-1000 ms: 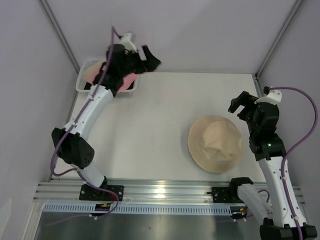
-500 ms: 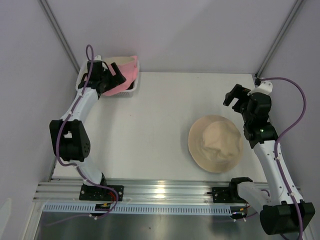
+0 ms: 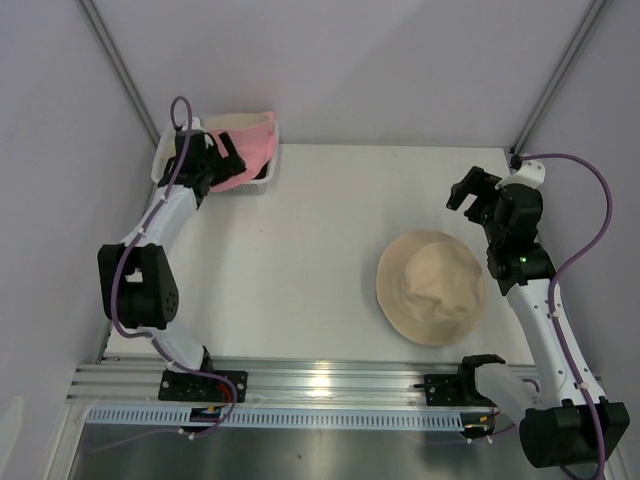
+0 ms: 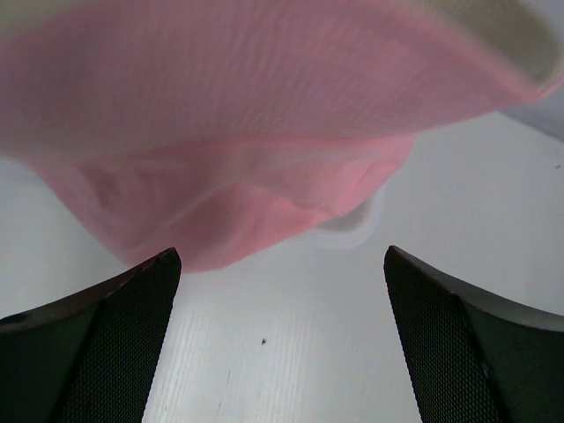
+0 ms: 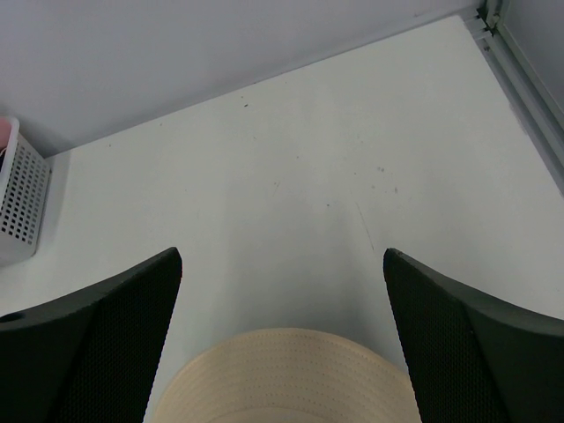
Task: Stack the hats
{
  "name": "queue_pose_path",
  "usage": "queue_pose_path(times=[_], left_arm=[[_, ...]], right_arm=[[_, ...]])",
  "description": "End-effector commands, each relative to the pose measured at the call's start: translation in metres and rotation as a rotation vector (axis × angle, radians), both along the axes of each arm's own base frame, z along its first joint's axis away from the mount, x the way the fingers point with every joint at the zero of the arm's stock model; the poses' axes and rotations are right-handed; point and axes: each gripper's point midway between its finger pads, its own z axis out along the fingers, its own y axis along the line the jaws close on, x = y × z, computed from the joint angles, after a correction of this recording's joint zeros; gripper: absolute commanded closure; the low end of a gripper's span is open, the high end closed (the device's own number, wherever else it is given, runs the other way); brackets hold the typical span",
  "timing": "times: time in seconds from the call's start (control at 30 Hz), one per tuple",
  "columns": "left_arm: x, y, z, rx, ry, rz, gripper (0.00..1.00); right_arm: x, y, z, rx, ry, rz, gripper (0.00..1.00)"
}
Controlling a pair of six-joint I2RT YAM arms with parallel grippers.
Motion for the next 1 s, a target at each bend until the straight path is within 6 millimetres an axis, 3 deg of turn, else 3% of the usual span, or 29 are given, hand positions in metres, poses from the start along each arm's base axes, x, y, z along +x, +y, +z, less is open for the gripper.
queue_pose_path(times=[0.0,0.07,0.27,0.3,0.33,0.5,0.53,0.77,0.87,0.9,0.97], left_arm=[[-0.007,0.003,-0.028,-0.112,-0.026,0.098,0.01],[0.005,0.004,-0.014,-0.147,-0.129,0.106,0.0],[0.014,0.0,-0.033,-0.207,-0.126,0.116,0.0],[0.018,0.017,-0.035,-0.223,-0.131,0.163,0.0],[0.02,0.019,-0.045,-0.234,-0.121,0.175,0.0],[0.029,0.033,-0.048,-0.295,-0.196,0.224,0.01],[0.026,0.039,-0.057,-0.287,-0.193,0.256,0.01],[0.034,0.046,-0.047,-0.273,-0.272,0.262,0.06],[0.039,0.049,-0.043,-0.268,-0.291,0.265,0.22],[0.04,0.049,-0.042,-0.267,-0.295,0.264,0.33],[0.042,0.049,-0.04,-0.262,-0.299,0.262,0.41]], right_arm=[[0.006,0.001,0.03,0.01,-0.09,0.007,0.0],[0.007,0.003,0.029,0.016,-0.086,0.017,0.01],[0.006,0.002,0.026,0.017,-0.08,0.007,0.01],[0.007,0.002,0.025,0.018,-0.077,0.007,0.01],[0.007,0.002,0.024,0.02,-0.077,0.007,0.01],[0.007,0.003,0.023,0.023,-0.068,0.009,0.01],[0.006,0.002,0.023,0.022,-0.067,0.006,0.01],[0.009,0.004,0.02,0.039,-0.066,0.007,0.01],[0.011,0.004,0.017,0.043,-0.057,0.006,0.01],[0.011,0.004,0.017,0.045,-0.057,0.007,0.01],[0.011,0.005,0.018,0.048,-0.057,0.01,0.01]])
